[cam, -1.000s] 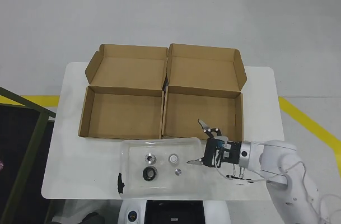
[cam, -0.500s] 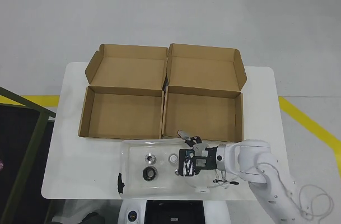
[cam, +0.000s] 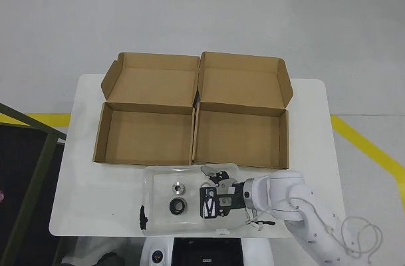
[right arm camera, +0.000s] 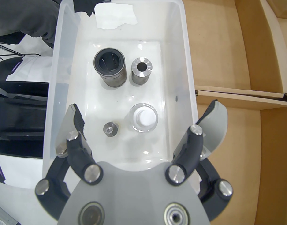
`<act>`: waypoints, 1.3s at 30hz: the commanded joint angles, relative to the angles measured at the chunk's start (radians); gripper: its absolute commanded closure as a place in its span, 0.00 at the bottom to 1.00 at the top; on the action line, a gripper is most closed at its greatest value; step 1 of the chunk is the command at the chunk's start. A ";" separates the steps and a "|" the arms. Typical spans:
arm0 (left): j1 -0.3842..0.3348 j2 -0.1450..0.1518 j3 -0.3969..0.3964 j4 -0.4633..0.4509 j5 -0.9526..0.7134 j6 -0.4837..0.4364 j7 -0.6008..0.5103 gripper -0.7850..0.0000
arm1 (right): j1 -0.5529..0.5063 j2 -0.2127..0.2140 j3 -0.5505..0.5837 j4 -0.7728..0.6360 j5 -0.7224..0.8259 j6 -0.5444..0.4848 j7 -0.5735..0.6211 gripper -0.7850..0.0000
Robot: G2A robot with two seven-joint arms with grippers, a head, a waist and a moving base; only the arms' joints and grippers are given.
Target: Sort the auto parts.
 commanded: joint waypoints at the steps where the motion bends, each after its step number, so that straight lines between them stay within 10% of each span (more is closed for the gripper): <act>1: 0.000 0.000 0.000 0.000 0.000 0.000 0.000 0.00 | 0.005 0.000 -0.013 0.004 -0.002 0.002 0.005 0.00; 13: 0.000 0.000 0.000 0.000 0.000 0.000 0.000 0.00 | 0.032 0.003 -0.055 0.060 0.002 0.031 -0.004 0.00; 31: 0.000 0.000 0.000 0.000 0.000 0.000 0.000 0.00 | 0.057 0.013 -0.058 0.126 -0.004 0.068 -0.052 0.69; 34: 0.000 0.000 0.000 0.000 0.000 0.000 0.000 0.00 | 0.060 0.014 -0.060 0.127 0.001 0.066 -0.064 0.97; 39: 0.000 0.000 0.000 0.000 0.000 0.000 0.000 0.00 | 0.063 0.017 -0.060 0.110 0.024 0.053 -0.103 1.00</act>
